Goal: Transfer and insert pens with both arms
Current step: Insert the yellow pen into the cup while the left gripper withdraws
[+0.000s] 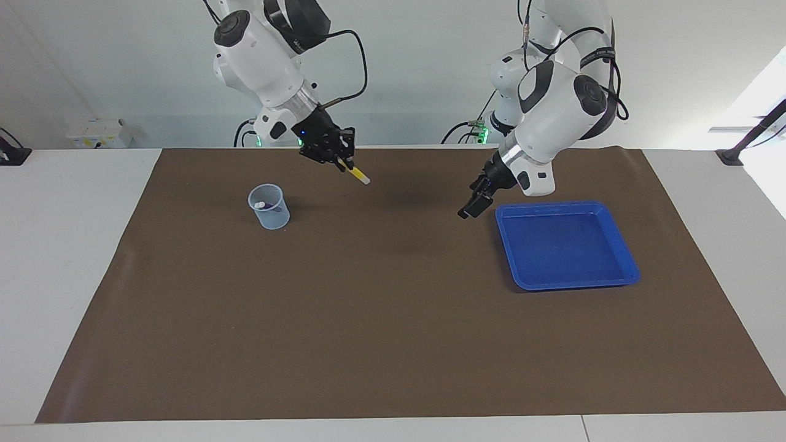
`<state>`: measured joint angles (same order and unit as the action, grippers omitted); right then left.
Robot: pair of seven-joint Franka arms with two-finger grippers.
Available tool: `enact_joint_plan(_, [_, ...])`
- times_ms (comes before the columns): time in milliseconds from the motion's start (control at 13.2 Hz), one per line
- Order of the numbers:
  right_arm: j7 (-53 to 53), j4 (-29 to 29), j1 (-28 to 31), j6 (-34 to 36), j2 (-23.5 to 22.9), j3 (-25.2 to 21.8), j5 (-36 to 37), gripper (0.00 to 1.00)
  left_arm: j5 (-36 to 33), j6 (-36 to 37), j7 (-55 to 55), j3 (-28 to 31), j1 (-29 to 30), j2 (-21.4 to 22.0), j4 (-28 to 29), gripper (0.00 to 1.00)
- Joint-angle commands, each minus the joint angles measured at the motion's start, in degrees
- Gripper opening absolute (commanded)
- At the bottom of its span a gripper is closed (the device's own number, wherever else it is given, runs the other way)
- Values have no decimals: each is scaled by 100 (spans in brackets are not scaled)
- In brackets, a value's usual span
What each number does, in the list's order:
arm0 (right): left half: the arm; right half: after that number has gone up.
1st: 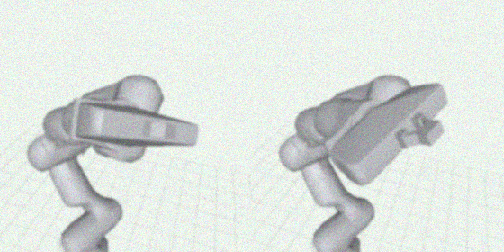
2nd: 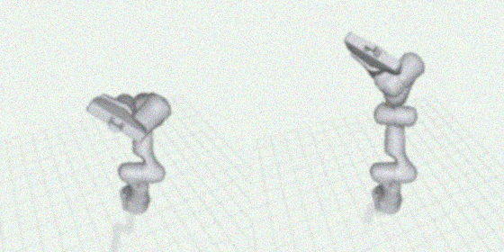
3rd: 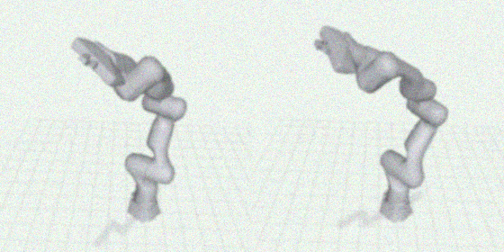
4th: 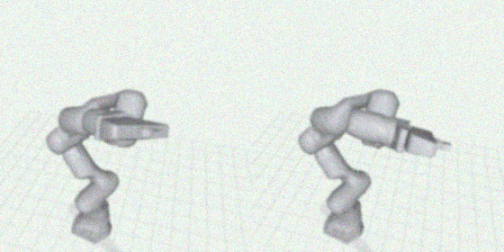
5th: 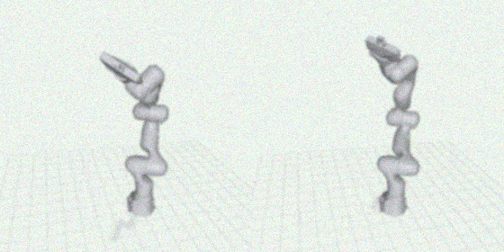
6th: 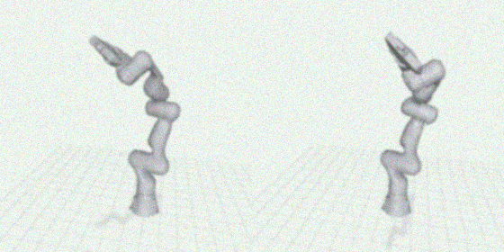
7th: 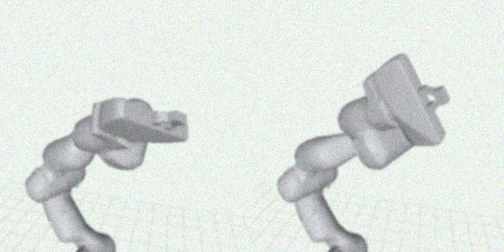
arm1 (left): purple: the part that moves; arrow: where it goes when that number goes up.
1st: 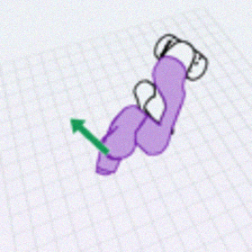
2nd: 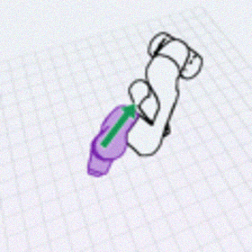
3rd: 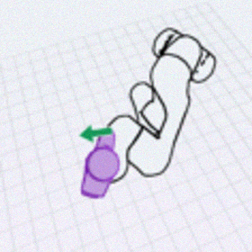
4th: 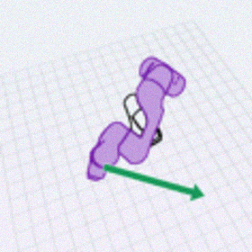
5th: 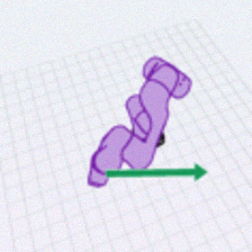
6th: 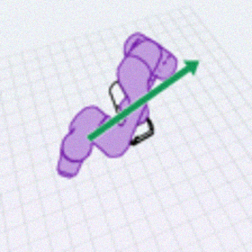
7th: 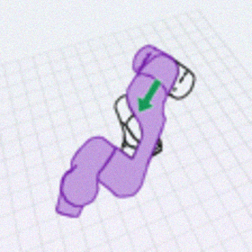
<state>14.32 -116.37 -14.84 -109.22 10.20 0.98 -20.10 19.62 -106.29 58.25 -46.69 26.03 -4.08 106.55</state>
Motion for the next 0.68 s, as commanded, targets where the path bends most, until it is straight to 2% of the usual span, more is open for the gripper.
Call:
enact_joint_plan(0, [-832,-227,419,295,-18,60,610,0,-720,695,-1190,20,262,48,-361,100])
enact_joint_plan(152, [-1386,-342,464,410,-97,69,1480,0,-1221,977,-1893,28,271,-48,-669,100])
enact_joint_plan(380, [-2238,-333,745,857,-159,34,1606,0,-1863,1258,-2563,203,62,-57,-1003,100])
enact_joint_plan(608, [-2503,-368,965,911,-132,34,1615,0,-2068,2074,-3379,1667,-1376,-23,-1671,100])
